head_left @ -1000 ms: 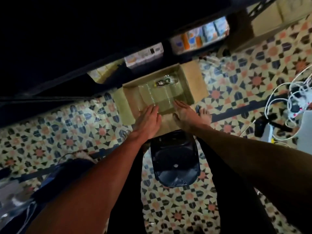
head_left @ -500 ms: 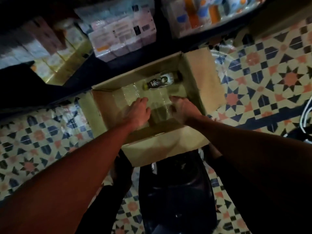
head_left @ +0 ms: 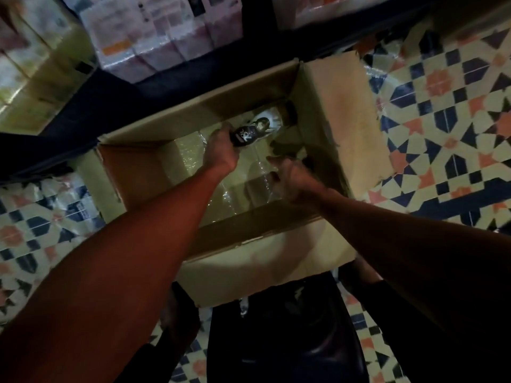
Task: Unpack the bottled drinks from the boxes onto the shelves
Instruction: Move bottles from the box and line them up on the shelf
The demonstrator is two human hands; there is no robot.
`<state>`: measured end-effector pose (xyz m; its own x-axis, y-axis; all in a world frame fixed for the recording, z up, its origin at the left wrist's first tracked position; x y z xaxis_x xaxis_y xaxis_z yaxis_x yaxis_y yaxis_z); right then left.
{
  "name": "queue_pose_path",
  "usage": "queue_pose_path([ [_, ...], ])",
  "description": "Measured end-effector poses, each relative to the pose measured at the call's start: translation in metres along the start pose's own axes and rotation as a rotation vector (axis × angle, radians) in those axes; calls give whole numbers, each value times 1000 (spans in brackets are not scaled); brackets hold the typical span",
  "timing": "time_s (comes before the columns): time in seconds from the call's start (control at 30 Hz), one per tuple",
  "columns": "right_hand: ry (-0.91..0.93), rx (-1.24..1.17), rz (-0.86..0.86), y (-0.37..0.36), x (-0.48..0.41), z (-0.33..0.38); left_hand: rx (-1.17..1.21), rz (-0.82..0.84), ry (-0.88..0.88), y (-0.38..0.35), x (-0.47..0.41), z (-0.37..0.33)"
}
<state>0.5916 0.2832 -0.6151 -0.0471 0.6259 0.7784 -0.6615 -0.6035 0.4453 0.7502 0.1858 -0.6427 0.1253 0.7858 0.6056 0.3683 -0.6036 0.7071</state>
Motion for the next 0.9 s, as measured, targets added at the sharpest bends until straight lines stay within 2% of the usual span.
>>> queue_pose_path([
  [0.1,-21,-20,12,5,4,-1,185,52,20,0,17,-2],
  [0.2,9,-119,-191,6,15,3,352,197,-11,6,39,-1],
  [0.33,49,-170,-177,10,40,16,610,325,177,36,68,-3],
  [0.5,102,35,-199,15,65,38,659,478,297,69,101,3],
  [0.63,208,66,-177,23,92,59,652,567,324,104,128,6],
  [0.73,235,-29,-144,26,125,77,614,531,326,134,160,6],
  [0.9,248,-193,-220,38,205,112,472,253,135,191,236,-25],
])
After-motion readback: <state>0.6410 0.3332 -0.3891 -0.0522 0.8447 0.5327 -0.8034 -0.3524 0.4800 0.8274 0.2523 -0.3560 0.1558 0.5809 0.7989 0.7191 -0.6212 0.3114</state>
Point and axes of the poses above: each hand's wrist, its own x-axis away from the middle knuckle, its own y-axis out of the back of the hand, z = x × y, the point moved 1 cm from there along -x, towards the middle knuckle, and after that the axes turned 5 degrees about -x, right-handed, at the moved point
